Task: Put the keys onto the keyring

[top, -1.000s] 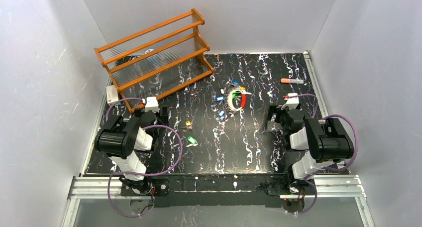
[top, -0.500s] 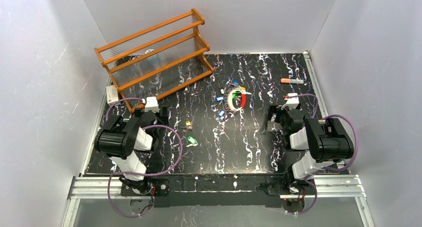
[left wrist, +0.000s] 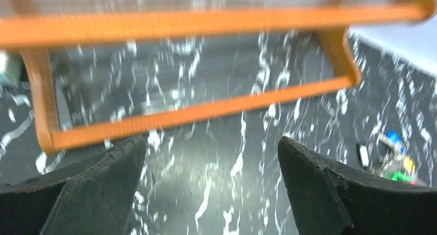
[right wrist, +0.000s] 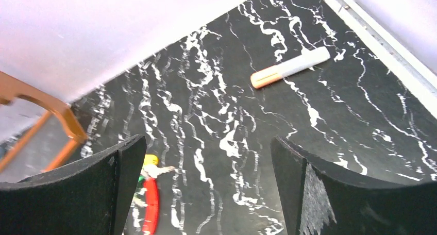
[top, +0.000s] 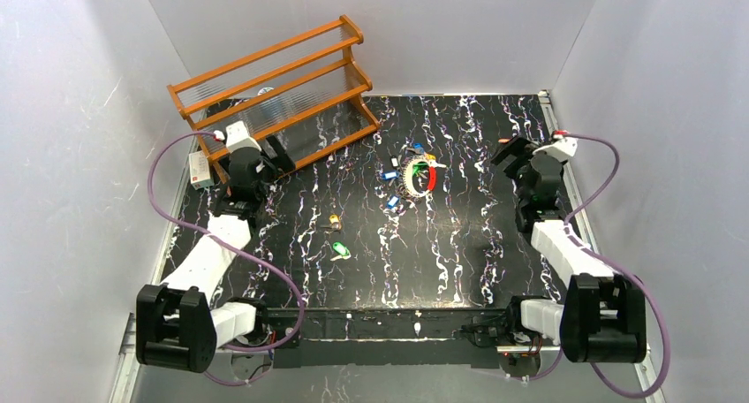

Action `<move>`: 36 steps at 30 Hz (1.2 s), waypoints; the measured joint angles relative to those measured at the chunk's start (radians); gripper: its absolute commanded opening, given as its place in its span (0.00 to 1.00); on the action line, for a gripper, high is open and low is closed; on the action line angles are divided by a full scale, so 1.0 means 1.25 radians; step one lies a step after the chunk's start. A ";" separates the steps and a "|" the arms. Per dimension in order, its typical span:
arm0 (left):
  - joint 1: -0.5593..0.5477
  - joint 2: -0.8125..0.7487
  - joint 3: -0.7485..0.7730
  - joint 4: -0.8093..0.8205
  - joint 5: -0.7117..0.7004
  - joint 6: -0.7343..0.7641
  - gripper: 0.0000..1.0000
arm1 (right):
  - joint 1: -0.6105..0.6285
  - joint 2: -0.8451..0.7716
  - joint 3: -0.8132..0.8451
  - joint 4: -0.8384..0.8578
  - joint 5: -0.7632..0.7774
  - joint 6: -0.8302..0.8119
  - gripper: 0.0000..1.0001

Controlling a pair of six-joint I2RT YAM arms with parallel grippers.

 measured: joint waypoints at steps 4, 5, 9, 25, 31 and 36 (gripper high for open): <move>0.002 0.031 0.013 -0.161 0.095 -0.063 0.98 | -0.005 -0.032 0.045 -0.090 -0.040 0.091 0.99; 0.002 0.036 0.001 -0.179 0.128 -0.078 0.98 | -0.005 -0.024 0.047 -0.109 -0.069 0.104 0.99; 0.002 0.034 -0.059 -0.192 0.248 -0.147 0.98 | -0.002 0.066 0.078 -0.173 -0.210 0.136 0.98; 0.002 -0.028 -0.068 -0.194 0.386 -0.214 0.98 | 0.269 0.463 0.497 -0.394 -0.426 0.022 0.94; 0.002 -0.065 -0.068 -0.189 0.424 -0.199 0.98 | 0.274 0.583 0.572 -0.476 -0.418 -0.011 0.91; 0.002 -0.082 -0.108 -0.144 0.450 -0.217 0.97 | 0.286 0.621 0.602 -0.502 -0.423 -0.035 0.90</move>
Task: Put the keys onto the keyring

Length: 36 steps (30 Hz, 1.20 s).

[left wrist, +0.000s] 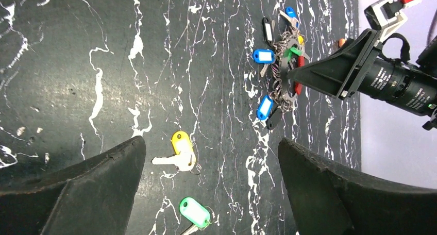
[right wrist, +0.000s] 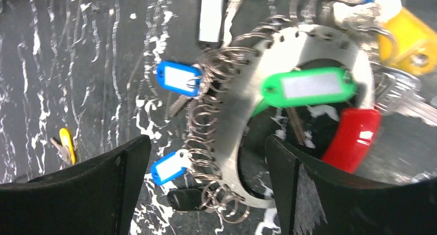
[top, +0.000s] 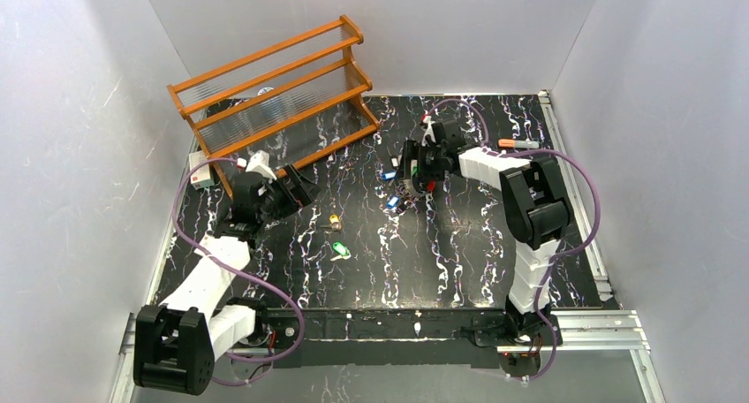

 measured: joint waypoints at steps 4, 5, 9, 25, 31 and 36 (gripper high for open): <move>0.000 -0.019 -0.077 0.078 0.016 -0.051 0.96 | 0.031 0.000 -0.011 -0.004 -0.034 -0.013 0.90; 0.000 -0.018 -0.100 0.103 0.024 -0.067 0.94 | 0.041 -0.005 -0.020 0.003 -0.041 -0.015 0.90; -0.010 0.025 -0.149 0.161 0.051 -0.117 0.91 | 0.093 -0.050 -0.094 0.031 -0.085 -0.015 0.90; -0.261 0.228 -0.064 0.215 0.032 -0.090 0.84 | 0.129 -0.369 -0.301 -0.089 -0.153 0.004 0.89; -0.319 0.302 0.026 0.204 0.001 -0.049 0.80 | -0.025 -0.401 -0.381 -0.043 -0.188 0.050 0.85; -0.355 0.399 0.115 0.202 -0.020 -0.026 0.75 | -0.072 -0.342 -0.405 -0.035 -0.205 0.057 0.82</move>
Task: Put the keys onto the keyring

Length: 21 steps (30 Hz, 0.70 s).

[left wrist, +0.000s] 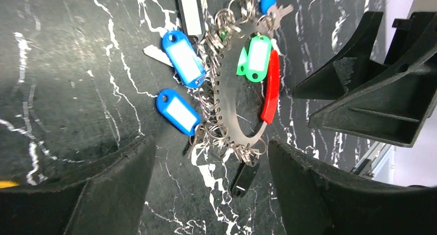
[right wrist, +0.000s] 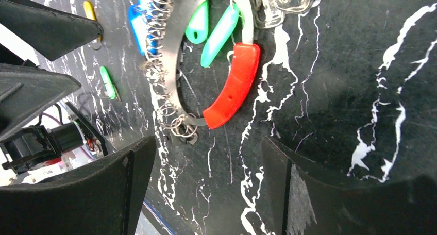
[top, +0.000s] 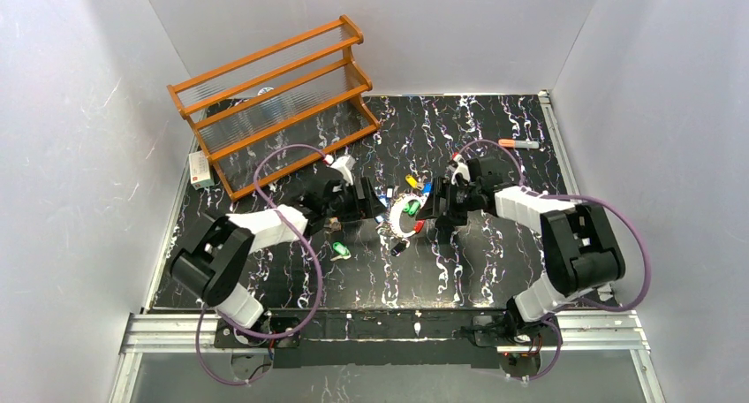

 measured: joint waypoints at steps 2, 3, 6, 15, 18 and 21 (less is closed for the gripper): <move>-0.016 0.037 0.017 0.001 -0.007 0.003 0.73 | 0.000 0.032 0.001 0.008 -0.010 0.000 0.81; -0.026 0.057 0.024 0.000 -0.011 0.003 0.71 | 0.000 0.048 0.002 0.011 -0.015 0.001 0.80; -0.059 0.109 0.038 0.010 -0.017 0.001 0.67 | 0.000 0.083 0.029 0.019 -0.041 0.003 0.76; -0.169 0.151 0.067 0.044 -0.033 -0.010 0.63 | 0.000 0.192 0.167 -0.006 -0.030 -0.027 0.73; -0.190 0.149 0.066 0.045 -0.039 -0.014 0.68 | 0.000 0.192 0.185 -0.023 -0.007 -0.038 0.74; -0.198 0.122 0.052 0.034 -0.065 -0.016 0.72 | 0.000 0.185 0.186 -0.041 0.016 -0.048 0.74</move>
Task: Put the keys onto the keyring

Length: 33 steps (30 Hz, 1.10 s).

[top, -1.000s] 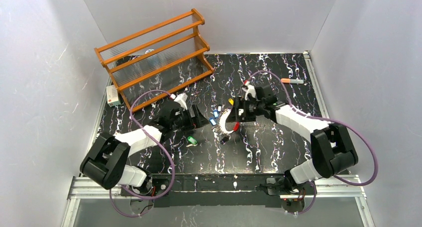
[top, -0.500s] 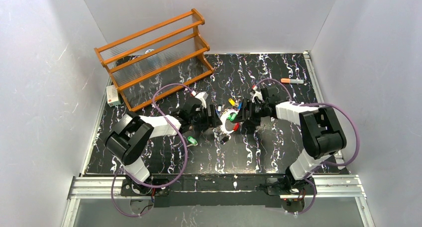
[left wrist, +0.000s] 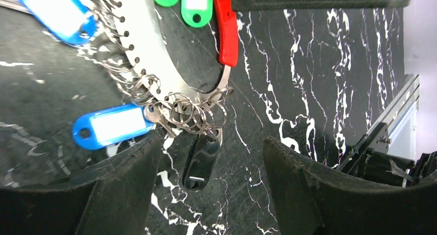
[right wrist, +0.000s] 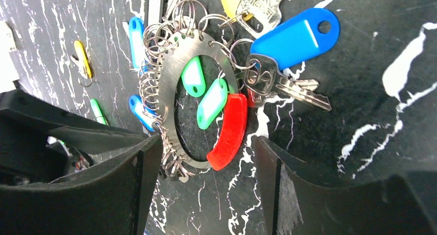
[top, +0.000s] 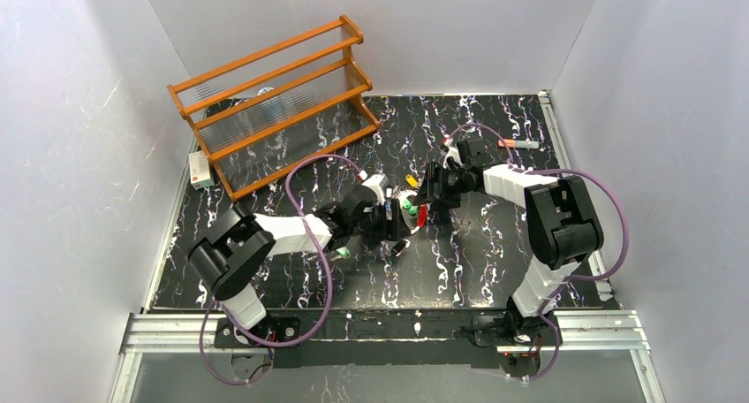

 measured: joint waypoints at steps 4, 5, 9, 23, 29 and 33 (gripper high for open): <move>0.000 -0.077 -0.015 -0.042 -0.067 0.013 0.73 | 0.008 -0.033 -0.001 -0.028 0.037 -0.011 0.73; 0.001 -0.094 -0.014 -0.051 -0.085 0.020 0.73 | 0.010 -0.043 -0.001 -0.033 0.044 -0.015 0.73; 0.012 -0.123 -0.011 -0.085 -0.137 0.045 0.71 | 0.025 -0.069 -0.002 -0.042 0.063 -0.023 0.69; 0.070 0.042 0.058 -0.037 -0.075 0.055 0.51 | 0.051 -0.050 -0.027 -0.040 0.062 -0.022 0.60; 0.053 0.041 0.011 0.032 -0.036 0.020 0.47 | 0.066 -0.026 -0.027 -0.039 0.061 -0.023 0.58; 0.029 0.032 -0.015 0.062 -0.020 0.007 0.47 | 0.068 -0.024 -0.027 -0.038 0.061 -0.023 0.58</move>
